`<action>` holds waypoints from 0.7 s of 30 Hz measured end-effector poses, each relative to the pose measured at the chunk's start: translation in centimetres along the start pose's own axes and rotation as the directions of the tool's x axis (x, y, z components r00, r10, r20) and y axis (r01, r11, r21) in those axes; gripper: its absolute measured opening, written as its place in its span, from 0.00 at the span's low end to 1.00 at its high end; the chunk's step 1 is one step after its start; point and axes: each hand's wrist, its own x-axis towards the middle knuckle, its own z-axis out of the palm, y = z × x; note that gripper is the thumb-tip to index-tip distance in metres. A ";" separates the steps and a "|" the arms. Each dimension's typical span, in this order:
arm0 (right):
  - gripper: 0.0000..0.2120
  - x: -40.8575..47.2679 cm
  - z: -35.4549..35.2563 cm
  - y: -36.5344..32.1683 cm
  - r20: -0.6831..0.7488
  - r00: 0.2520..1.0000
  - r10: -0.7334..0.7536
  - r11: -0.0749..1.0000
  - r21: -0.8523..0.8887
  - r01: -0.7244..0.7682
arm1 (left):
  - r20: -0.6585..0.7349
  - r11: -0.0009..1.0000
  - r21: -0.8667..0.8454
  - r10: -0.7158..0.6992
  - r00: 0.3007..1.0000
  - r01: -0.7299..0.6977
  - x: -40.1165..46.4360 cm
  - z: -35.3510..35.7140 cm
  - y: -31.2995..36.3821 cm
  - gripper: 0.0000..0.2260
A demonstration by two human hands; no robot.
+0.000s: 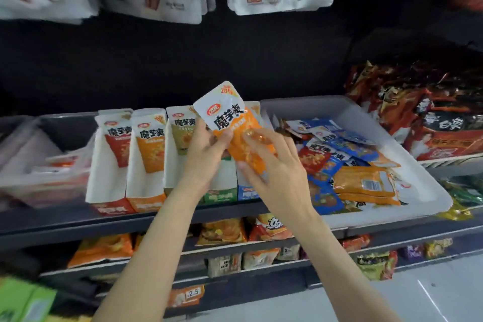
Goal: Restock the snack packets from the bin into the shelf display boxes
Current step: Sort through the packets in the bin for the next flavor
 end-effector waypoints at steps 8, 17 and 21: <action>0.17 6.9 2.5 -3.4 0.299 0.937 0.179 0.735 0.593 -0.329 | 0.199 0.899 0.420 0.042 0.979 -0.124 0.1 -9.7 2.5 0.16; 0.01 12.7 9.1 -7.6 0.230 0.966 0.119 0.743 0.625 -0.240 | -0.057 0.686 0.701 0.327 0.943 -0.196 4.2 -16.4 2.4 0.11; 0.03 12.5 11.6 -8.4 0.240 0.964 0.116 0.807 0.542 -0.233 | -0.154 0.704 0.701 0.302 0.941 -0.112 4.0 -17.8 0.7 0.13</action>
